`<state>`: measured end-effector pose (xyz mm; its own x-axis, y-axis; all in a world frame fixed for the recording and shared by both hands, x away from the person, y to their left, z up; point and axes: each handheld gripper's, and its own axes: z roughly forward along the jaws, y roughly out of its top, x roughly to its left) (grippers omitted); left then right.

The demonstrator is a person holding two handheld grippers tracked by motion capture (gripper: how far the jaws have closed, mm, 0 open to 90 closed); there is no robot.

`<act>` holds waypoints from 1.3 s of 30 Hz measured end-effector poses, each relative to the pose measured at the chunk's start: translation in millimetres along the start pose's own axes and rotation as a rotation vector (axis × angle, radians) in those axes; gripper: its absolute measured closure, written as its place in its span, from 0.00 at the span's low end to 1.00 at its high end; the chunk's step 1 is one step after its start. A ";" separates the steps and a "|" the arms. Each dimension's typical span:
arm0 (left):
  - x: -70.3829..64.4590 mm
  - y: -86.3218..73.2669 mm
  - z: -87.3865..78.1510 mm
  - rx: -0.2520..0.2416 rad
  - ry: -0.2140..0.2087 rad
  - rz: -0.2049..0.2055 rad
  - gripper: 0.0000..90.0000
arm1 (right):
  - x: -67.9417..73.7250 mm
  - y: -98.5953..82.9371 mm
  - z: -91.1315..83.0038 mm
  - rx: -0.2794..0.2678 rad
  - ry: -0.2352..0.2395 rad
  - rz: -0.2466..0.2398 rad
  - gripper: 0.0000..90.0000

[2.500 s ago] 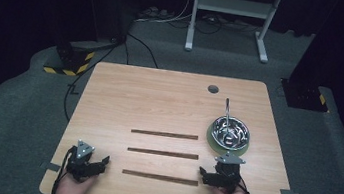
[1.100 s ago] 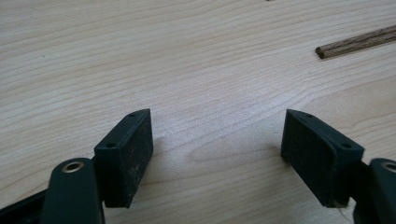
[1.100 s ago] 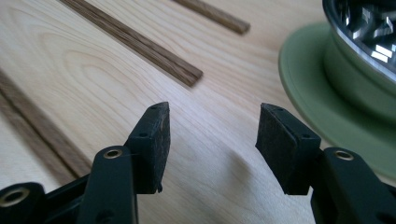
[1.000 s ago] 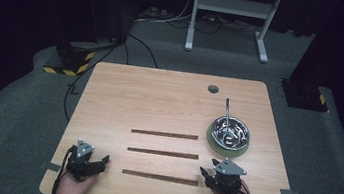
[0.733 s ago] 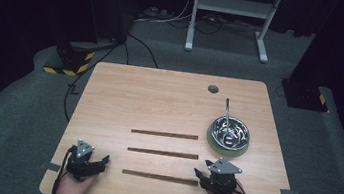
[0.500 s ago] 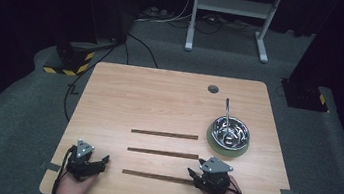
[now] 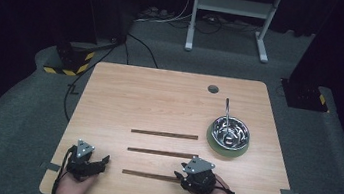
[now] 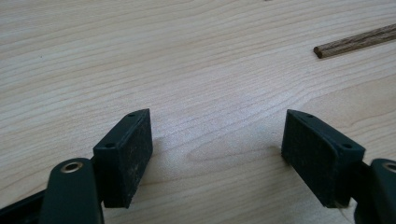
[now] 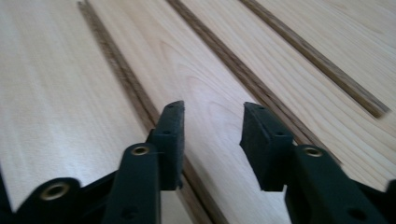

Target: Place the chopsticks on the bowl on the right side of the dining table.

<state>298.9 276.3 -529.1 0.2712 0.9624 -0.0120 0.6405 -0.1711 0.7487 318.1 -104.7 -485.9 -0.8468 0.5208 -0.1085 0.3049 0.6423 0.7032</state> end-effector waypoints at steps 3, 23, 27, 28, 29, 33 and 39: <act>-0.1 0.0 0.0 0.000 -0.001 0.001 0.27 | 8.4 5.6 4.4 0.016 0.030 -0.027 0.75; -0.3 0.0 -0.1 0.000 -0.001 0.000 0.27 | 28.9 6.7 29.0 0.083 0.088 -0.114 0.86; -0.3 0.0 -0.1 0.001 0.000 0.000 0.27 | 30.0 5.3 30.8 0.080 0.082 -0.117 0.86; -0.4 0.0 -0.1 0.001 -0.001 -0.001 0.27 | 30.2 4.6 31.9 0.083 0.084 -0.115 0.86; -0.4 0.0 -0.1 0.001 -0.001 -0.001 0.27 | 30.3 4.1 32.7 0.083 0.082 -0.113 0.86; -0.4 0.0 -0.2 0.002 0.000 -0.002 0.27 | 29.6 3.2 33.5 0.082 0.090 -0.114 0.86; -0.2 0.0 0.0 0.000 -0.002 0.000 0.27 | 29.8 3.8 32.5 0.083 0.128 -0.124 0.89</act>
<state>298.9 276.2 -529.1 0.2726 0.9620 -0.0132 0.6406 -0.1712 0.7485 308.2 -68.5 -509.3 -0.9269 0.3625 -0.0972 0.2251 0.7442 0.6289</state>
